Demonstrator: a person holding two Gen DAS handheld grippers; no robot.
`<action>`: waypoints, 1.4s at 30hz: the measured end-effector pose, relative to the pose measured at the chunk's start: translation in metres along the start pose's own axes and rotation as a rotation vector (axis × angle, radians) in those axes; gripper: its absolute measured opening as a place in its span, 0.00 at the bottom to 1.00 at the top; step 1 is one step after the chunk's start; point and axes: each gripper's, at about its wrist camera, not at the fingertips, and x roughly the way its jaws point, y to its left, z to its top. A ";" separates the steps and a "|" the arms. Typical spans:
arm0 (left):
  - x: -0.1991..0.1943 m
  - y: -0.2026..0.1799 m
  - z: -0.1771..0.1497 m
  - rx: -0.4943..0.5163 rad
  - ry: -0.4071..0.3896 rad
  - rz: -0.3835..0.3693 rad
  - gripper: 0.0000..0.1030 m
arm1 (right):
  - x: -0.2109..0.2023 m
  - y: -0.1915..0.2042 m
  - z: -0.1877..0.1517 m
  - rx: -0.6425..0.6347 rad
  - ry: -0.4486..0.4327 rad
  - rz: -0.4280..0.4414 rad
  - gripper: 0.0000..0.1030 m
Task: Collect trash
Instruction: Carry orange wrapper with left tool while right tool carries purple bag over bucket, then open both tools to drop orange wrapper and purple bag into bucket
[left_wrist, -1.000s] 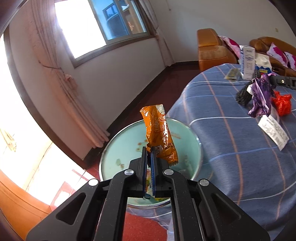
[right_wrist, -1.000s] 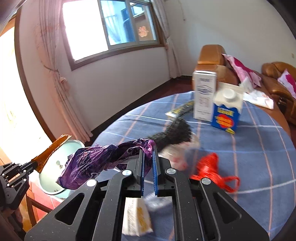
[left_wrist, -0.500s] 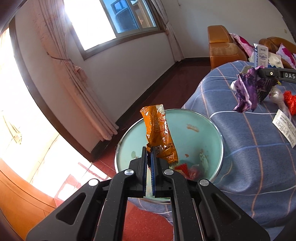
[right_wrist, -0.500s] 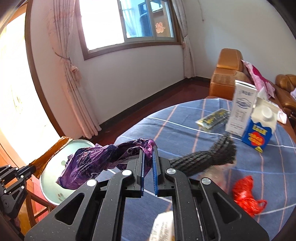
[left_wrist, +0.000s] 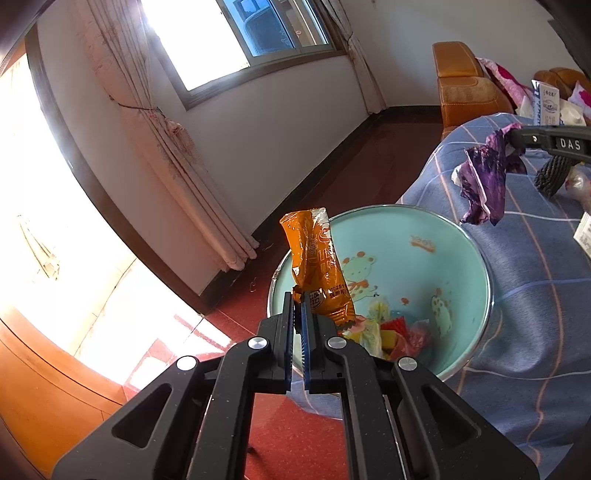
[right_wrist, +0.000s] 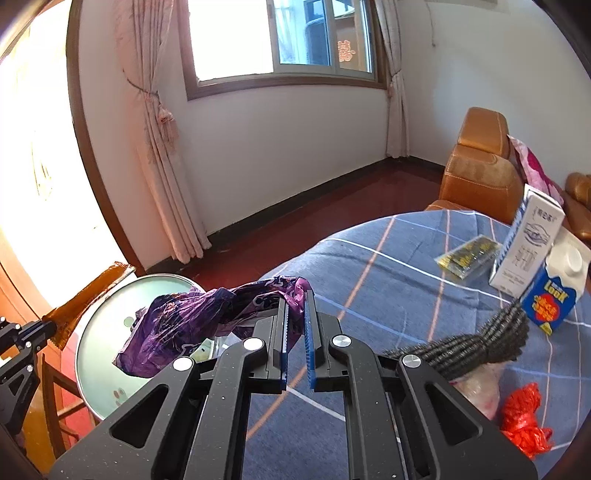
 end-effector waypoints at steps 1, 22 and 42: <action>0.001 0.001 0.000 -0.001 0.002 -0.001 0.03 | 0.000 0.001 0.001 -0.003 0.001 0.001 0.08; 0.005 0.002 -0.003 0.007 0.009 0.010 0.03 | 0.017 0.030 0.007 -0.072 0.016 0.005 0.08; 0.005 0.004 -0.003 0.002 0.006 0.004 0.03 | 0.017 0.041 0.009 -0.091 0.013 0.027 0.08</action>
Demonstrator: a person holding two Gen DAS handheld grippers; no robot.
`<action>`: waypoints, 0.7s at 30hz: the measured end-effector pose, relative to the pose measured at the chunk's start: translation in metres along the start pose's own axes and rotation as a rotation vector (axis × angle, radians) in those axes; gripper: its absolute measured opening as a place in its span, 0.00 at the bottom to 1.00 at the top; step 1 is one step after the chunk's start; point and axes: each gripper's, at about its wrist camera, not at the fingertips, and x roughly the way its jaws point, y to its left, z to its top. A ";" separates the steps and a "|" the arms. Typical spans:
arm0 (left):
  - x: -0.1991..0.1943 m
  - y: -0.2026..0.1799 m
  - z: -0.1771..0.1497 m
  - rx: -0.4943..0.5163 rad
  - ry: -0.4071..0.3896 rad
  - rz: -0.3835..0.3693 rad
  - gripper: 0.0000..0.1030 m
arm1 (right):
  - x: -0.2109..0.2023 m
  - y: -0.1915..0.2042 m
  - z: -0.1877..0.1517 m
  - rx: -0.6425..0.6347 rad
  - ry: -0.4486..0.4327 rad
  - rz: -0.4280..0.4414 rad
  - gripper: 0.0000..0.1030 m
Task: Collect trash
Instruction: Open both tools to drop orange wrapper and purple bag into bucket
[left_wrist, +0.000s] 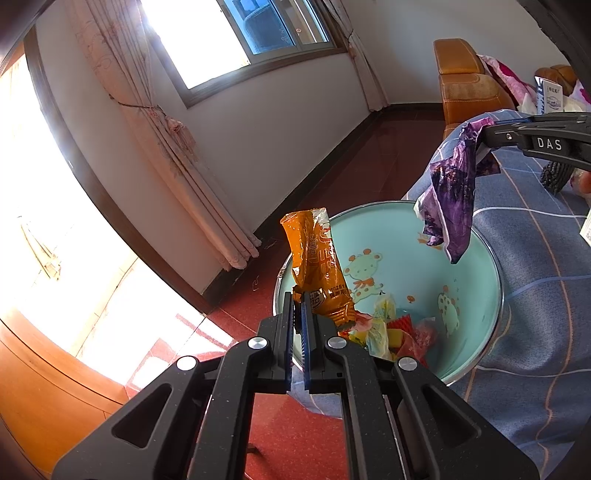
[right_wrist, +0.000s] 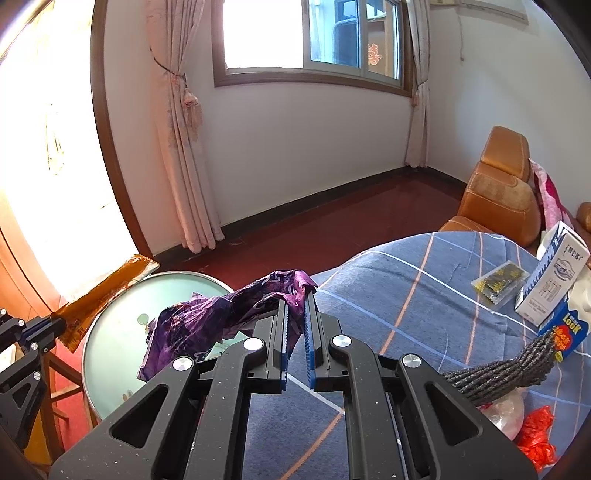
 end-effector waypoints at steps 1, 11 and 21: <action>0.000 0.000 0.000 0.000 0.000 0.000 0.03 | 0.000 0.001 0.000 0.000 0.000 0.001 0.08; 0.000 0.000 0.000 0.002 0.000 -0.006 0.03 | 0.002 0.004 -0.001 -0.008 0.000 0.009 0.08; 0.001 -0.003 -0.001 0.012 -0.003 -0.016 0.23 | 0.007 0.009 -0.001 -0.017 0.018 0.072 0.37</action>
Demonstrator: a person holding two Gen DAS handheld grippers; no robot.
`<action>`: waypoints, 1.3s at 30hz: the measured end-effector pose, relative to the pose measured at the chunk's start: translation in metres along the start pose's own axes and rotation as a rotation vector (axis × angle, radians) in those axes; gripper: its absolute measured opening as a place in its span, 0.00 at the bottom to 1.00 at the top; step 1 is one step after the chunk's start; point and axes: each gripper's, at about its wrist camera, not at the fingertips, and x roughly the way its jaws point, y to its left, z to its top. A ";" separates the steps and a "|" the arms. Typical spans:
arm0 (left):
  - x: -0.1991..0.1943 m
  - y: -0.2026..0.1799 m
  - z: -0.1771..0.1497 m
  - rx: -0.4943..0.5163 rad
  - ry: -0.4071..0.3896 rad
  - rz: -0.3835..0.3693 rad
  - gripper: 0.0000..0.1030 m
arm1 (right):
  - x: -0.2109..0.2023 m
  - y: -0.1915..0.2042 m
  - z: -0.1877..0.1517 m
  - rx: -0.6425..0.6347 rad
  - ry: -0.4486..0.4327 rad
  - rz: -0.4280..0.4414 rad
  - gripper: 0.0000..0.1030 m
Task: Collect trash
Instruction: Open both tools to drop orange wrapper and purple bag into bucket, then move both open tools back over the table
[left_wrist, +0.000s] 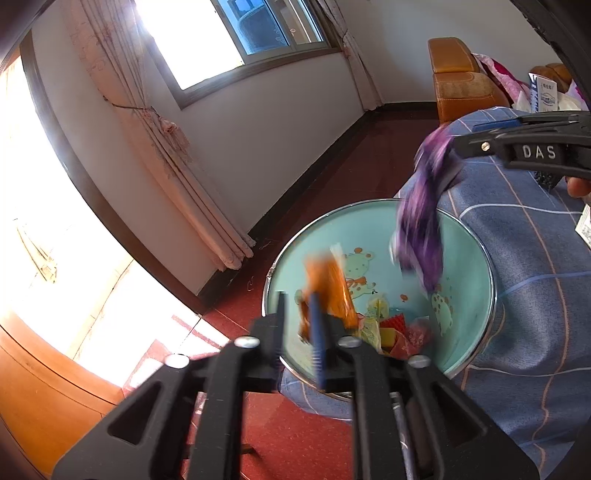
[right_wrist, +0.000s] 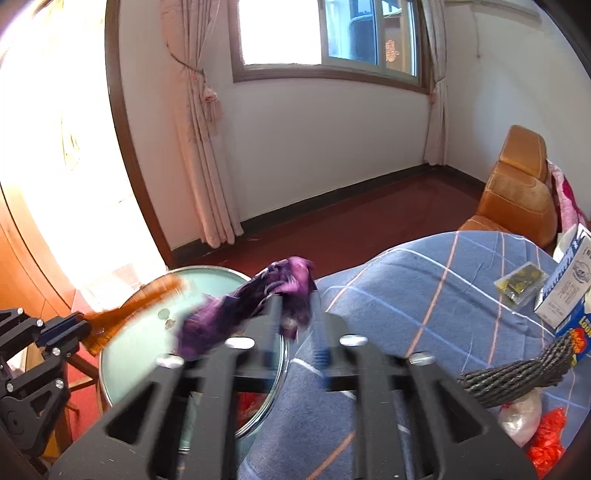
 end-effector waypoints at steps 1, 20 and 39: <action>0.000 0.000 0.000 -0.002 -0.003 0.004 0.33 | 0.000 0.000 -0.001 0.002 0.001 0.003 0.37; -0.009 -0.052 -0.004 -0.008 -0.020 -0.108 0.81 | -0.110 -0.103 -0.088 0.244 0.002 -0.223 0.55; -0.080 -0.219 0.043 0.202 -0.157 -0.370 0.94 | -0.232 -0.217 -0.218 0.505 -0.028 -0.530 0.68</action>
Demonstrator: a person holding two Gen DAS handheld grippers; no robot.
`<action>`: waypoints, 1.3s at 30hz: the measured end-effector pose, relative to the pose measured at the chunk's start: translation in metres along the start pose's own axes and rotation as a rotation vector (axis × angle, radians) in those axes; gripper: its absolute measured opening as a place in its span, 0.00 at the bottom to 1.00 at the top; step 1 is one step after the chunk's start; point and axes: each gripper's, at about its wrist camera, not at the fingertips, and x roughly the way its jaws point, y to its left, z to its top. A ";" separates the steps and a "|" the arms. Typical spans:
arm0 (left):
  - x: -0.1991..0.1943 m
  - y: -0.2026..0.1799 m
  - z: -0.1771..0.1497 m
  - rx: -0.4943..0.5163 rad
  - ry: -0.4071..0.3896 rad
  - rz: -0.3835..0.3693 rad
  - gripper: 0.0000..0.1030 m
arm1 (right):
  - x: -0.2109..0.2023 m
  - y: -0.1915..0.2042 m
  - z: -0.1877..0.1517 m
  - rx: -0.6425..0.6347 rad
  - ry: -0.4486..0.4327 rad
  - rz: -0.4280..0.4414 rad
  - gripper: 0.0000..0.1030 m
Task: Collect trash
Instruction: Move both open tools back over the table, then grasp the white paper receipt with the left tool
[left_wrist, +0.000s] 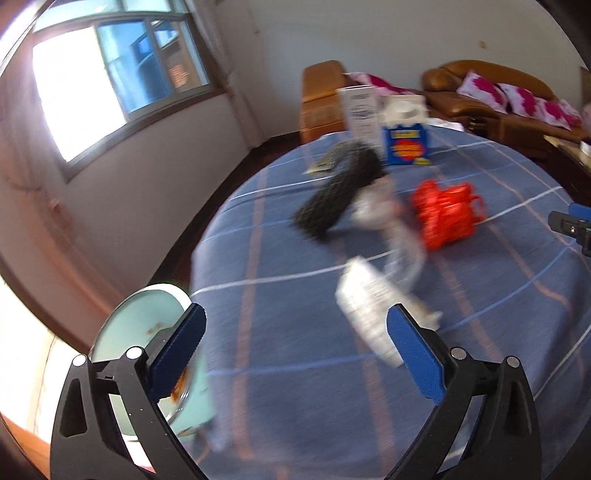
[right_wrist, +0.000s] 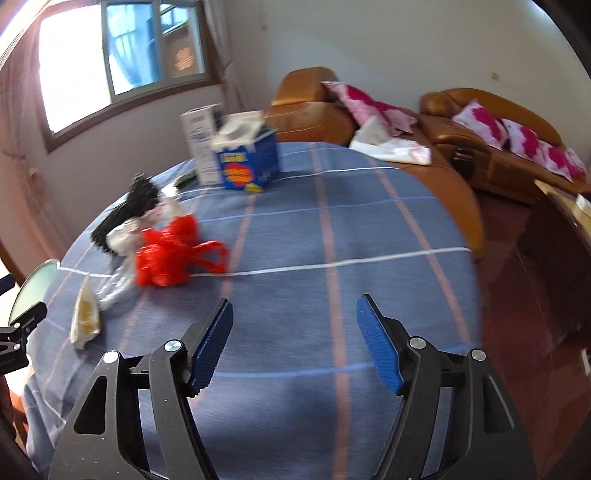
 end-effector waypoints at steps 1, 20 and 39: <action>0.003 -0.009 0.002 0.016 0.002 -0.006 0.94 | -0.002 -0.009 -0.002 0.015 -0.008 -0.011 0.68; 0.023 0.015 -0.024 0.007 0.095 0.049 0.93 | -0.009 -0.023 -0.012 0.071 -0.044 0.009 0.72; 0.008 0.030 -0.021 0.000 0.040 -0.076 0.01 | -0.013 0.011 -0.005 0.030 -0.057 0.057 0.73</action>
